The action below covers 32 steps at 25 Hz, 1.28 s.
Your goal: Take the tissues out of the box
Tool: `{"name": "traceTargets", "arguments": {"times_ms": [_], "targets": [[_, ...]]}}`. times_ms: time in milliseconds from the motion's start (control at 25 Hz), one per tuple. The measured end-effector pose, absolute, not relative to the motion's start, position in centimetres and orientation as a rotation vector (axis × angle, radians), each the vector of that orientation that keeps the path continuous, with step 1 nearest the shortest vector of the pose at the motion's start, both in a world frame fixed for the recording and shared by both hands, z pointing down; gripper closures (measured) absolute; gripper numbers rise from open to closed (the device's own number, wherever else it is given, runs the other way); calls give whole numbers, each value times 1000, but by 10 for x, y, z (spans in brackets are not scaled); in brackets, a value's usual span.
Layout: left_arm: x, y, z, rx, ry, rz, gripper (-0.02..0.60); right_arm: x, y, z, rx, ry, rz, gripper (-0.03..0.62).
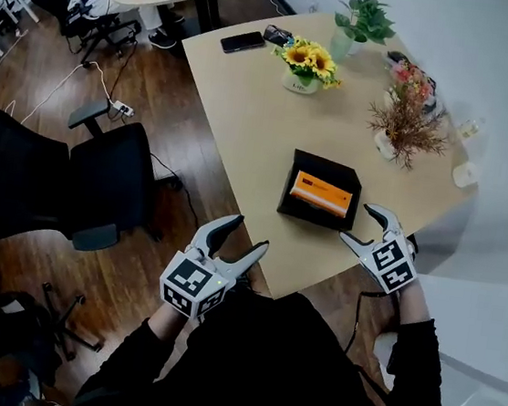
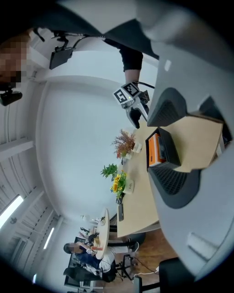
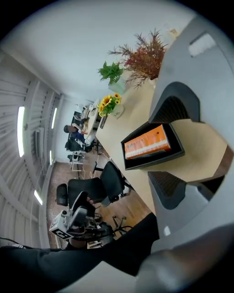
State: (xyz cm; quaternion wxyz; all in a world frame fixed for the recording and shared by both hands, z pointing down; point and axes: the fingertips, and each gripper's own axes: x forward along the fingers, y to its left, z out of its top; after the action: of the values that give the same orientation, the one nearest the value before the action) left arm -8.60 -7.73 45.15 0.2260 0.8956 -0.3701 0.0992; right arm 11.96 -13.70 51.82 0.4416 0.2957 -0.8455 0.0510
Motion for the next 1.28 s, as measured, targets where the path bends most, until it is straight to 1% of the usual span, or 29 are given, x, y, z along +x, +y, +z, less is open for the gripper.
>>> {"name": "traceTargets", "arguments": {"times_ms": [240,360,400,800,1080,1280], "targets": [[-94,-90,447,2363,-1194,238,319,113,-175,567,444,-1989,102,261],[-87,-85,443,2328,-1244,227,319,106,-180,588,322,-1955,122,224],[-85,-83,443,2319,-1257,228,319,104,-182,593,299,-1949,133,223],[-97,-70,455,2209,-1367,223,321,97,-187,630,173,-1871,123,255],[-97,-61,459,2197,-1368,229,322,97,-187,632,171,-1834,120,290],[-94,-63,460,2239,-1330,256,322,96,-189,623,215,-1822,48,309]]}}
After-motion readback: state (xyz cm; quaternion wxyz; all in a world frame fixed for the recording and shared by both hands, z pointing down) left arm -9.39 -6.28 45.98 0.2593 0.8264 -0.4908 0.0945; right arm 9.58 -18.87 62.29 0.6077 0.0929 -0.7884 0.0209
